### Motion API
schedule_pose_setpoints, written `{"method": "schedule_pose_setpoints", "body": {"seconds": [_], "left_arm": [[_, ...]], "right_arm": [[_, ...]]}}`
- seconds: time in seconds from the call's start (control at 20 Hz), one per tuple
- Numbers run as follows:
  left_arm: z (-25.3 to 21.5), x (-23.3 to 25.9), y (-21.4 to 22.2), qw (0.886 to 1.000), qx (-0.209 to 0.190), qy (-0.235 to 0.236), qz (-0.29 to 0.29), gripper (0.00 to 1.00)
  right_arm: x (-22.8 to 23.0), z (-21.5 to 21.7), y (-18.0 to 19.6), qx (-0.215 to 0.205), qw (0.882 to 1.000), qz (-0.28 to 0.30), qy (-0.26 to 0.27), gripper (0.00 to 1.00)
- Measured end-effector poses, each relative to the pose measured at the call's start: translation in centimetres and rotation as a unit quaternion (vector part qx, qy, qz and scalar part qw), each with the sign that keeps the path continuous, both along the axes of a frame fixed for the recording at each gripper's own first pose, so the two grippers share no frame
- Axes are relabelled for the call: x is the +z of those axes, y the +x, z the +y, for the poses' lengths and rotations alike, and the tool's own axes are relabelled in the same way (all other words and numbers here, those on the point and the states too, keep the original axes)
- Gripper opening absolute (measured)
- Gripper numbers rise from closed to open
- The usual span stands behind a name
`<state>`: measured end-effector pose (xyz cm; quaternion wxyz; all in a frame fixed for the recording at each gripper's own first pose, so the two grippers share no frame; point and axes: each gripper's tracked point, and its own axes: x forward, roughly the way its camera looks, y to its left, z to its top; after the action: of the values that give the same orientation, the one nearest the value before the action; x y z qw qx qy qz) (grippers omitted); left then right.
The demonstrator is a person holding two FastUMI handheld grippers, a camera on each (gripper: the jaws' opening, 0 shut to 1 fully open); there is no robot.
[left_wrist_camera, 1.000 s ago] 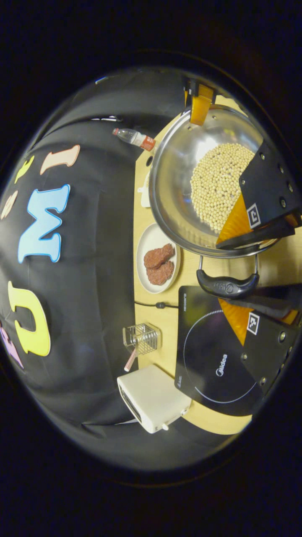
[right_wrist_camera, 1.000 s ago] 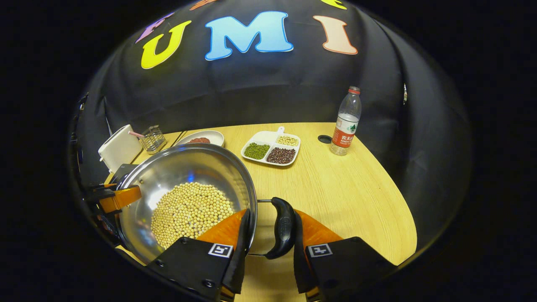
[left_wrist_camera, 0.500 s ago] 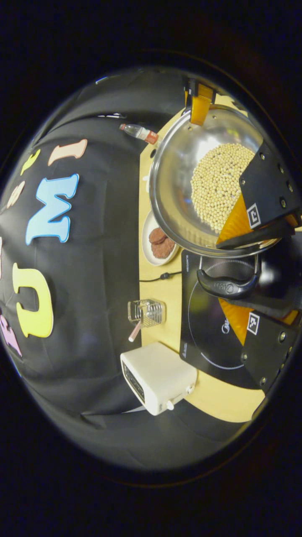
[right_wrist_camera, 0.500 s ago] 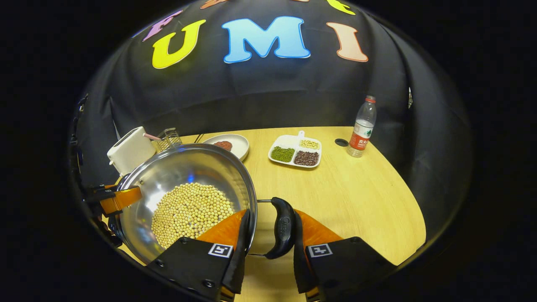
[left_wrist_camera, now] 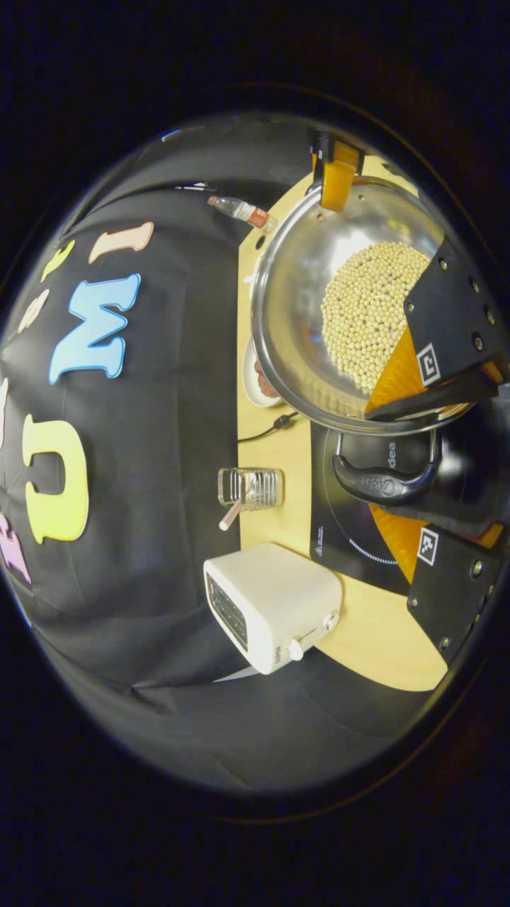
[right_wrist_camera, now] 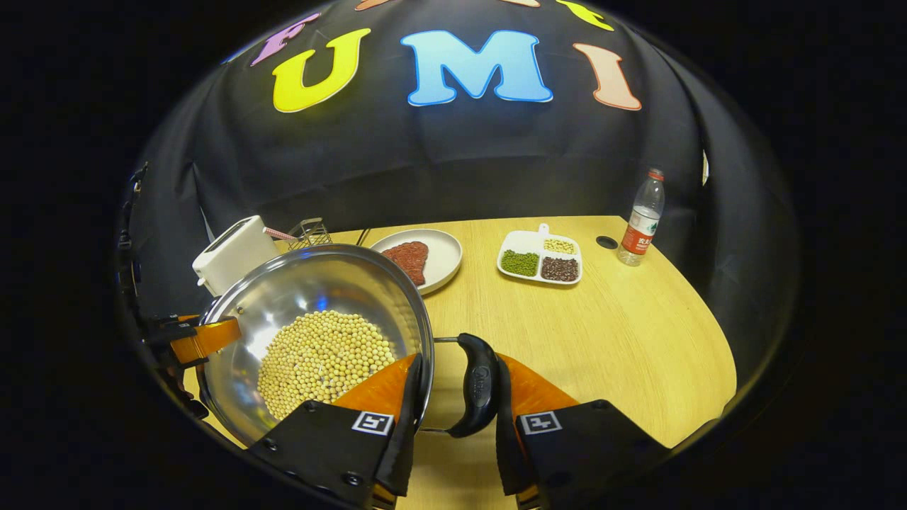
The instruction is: First push the handle of the pot to place it horizontally, then grasp the pot with both hands and set it on the induction cooktop.
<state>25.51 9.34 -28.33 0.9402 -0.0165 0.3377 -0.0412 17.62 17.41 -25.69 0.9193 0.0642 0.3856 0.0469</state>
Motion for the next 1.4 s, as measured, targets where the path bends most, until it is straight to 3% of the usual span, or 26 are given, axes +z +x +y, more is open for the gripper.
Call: {"method": "schedule_pose_setpoints", "body": {"seconds": [0.05, 0.15, 0.45, 0.5, 0.8, 1.4], "left_arm": [[0.6, 0.0, 0.0, 1.0, 0.001, -0.001, 0.001, 0.54], [2.2, -0.2, 0.2, 1.0, 0.005, -0.001, 0.001, 0.6], [6.8, -1.0, 1.7, 1.0, 0.01, 0.003, -0.001, 0.57], [7.6, -1.0, 1.7, 1.0, 0.011, 0.003, -0.001, 0.57], [11.1, -2.3, 2.5, 1.0, 0.02, 0.0, 0.003, 0.57], [14.0, -5.1, 3.5, 0.999, 0.024, -0.015, 0.021, 0.54]], "right_arm": [[0.0, 0.7, 0.1, 0.002, 1.0, 0.0, 0.0, 0.51], [0.1, 2.3, 0.6, 0.004, 1.0, -0.004, 0.002, 0.51], [0.3, 6.5, 1.4, 0.008, 1.0, -0.008, 0.008, 0.47], [0.4, 7.0, 1.5, 0.01, 1.0, -0.009, 0.008, 0.51], [-0.3, 10.1, 2.2, 0.017, 1.0, -0.007, 0.007, 0.51], [-1.0, 13.7, 2.7, 0.028, 1.0, -0.002, 0.002, 0.47]]}}
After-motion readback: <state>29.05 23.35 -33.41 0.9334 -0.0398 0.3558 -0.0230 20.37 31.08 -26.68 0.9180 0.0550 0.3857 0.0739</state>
